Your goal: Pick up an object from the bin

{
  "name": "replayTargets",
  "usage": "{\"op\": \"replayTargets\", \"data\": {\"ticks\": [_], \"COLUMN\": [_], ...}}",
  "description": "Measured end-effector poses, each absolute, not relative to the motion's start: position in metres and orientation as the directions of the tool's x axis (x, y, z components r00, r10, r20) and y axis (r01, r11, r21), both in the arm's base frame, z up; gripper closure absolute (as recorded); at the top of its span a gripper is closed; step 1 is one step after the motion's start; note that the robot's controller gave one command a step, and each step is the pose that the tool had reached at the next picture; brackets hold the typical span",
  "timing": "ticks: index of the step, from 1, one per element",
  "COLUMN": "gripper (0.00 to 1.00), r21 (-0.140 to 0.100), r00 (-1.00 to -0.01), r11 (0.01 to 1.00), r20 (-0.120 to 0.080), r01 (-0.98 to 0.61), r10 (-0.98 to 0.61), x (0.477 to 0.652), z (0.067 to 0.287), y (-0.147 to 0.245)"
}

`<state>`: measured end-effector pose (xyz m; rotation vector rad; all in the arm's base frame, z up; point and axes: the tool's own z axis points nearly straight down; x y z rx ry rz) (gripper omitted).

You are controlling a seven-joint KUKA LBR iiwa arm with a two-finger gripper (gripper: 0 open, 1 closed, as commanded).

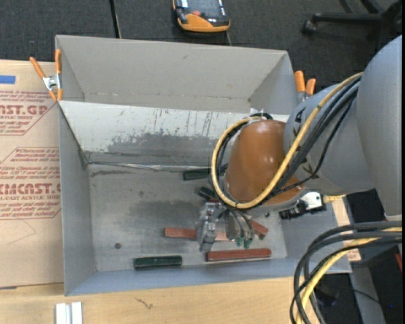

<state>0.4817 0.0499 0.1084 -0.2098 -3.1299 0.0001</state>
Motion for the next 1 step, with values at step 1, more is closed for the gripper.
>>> {"op": "replayTargets", "data": {"ticks": [1], "gripper": [1.0], "r21": [-0.001], "r00": [-0.991], "r11": [0.991], "r20": [0.009], "r01": [0.133], "r10": [0.133], "x": [0.4806], "z": [0.1264], "y": [0.0498]}}
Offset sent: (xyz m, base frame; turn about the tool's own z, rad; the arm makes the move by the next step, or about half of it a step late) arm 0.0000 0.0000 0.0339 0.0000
